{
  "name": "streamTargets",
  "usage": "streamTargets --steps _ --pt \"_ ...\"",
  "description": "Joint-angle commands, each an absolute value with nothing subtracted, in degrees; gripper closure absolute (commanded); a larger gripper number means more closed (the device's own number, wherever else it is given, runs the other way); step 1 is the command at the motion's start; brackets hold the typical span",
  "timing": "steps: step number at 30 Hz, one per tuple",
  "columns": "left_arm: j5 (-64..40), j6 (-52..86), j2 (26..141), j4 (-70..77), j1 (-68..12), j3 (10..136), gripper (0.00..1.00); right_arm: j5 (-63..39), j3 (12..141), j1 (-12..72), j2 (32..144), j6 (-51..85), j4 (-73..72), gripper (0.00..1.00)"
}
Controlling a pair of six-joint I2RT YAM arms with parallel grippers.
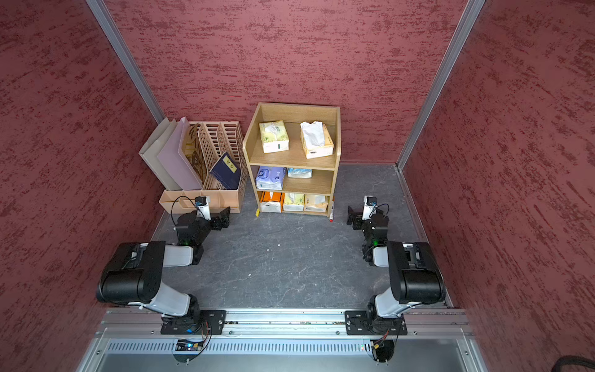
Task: Remove the tissue boxes from the shelf
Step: Pick up a box of tissues from the shelf.
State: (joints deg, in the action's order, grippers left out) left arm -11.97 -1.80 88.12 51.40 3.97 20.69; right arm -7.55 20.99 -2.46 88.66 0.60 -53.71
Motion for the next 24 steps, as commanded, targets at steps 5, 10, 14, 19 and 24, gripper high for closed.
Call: streamTargets --steps 5,10,14,19,24 --pt "-12.7 -1.6 88.0 52.5 4.3 21.1 0.0 -8.2 21.3 -2.4 88.8 0.5 -54.2 0.02" --pt "-12.7 -1.6 88.0 52.5 4.3 21.2 0.0 -8.2 21.3 -2.4 88.7 0.5 -54.1 0.02" --pt "-12.0 -1.2 88.0 52.0 4.4 21.4 0.0 -8.2 21.2 -2.4 88.8 0.5 -54.2 0.02" --pt "-8.0 0.3 87.2 50.3 4.3 22.2 0.0 -8.0 21.7 -2.2 88.7 0.2 -53.3 0.02" --pt "-2.8 2.1 79.6 32.0 3.9 28.4 0.0 -3.0 30.1 -2.1 81.0 2.6 -32.7 0.02"
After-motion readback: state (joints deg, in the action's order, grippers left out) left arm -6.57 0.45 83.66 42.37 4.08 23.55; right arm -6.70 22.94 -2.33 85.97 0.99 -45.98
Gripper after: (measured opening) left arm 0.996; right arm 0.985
